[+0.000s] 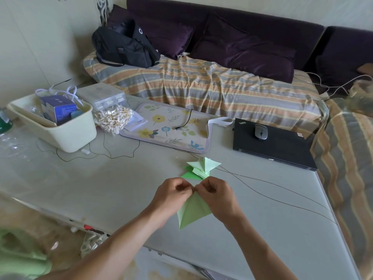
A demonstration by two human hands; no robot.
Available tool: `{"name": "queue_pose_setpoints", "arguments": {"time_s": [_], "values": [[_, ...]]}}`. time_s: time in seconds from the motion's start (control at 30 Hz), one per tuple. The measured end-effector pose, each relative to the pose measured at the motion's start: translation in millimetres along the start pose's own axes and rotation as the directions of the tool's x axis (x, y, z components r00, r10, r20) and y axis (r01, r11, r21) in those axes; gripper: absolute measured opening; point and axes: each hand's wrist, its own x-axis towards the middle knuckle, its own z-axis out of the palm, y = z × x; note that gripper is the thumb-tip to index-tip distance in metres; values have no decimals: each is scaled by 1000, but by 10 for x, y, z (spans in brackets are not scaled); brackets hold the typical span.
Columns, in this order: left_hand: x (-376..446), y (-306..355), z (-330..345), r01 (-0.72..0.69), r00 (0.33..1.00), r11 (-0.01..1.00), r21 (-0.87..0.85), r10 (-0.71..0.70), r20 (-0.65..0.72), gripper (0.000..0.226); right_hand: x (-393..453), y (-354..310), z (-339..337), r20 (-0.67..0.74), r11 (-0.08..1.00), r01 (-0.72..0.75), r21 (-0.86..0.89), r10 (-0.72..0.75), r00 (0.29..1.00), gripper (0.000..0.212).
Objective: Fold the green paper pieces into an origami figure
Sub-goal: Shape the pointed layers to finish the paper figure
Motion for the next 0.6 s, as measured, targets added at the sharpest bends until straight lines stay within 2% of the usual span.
{"name": "queue_pose_setpoints", "arguments": {"time_s": [0.23, 0.37, 0.47, 0.6], "values": [[22, 9, -43, 216, 971, 955, -205, -232, -56, 9, -3, 30, 6, 26, 997, 42, 68, -43, 999, 8], [-22, 62, -51, 275, 961, 914, -297, -266, 73, 15, -3, 22, 11, -15, 991, 130, 33, -130, 991, 14], [-24, 57, -53, 301, 954, 890, -343, -285, 97, 18, -7, 23, 22, -19, 972, 234, -20, -234, 972, 18], [3, 40, -60, 323, 945, 835, -445, -307, 111, 20, -31, 58, 43, 38, 944, 328, -39, -327, 944, 11]]}}
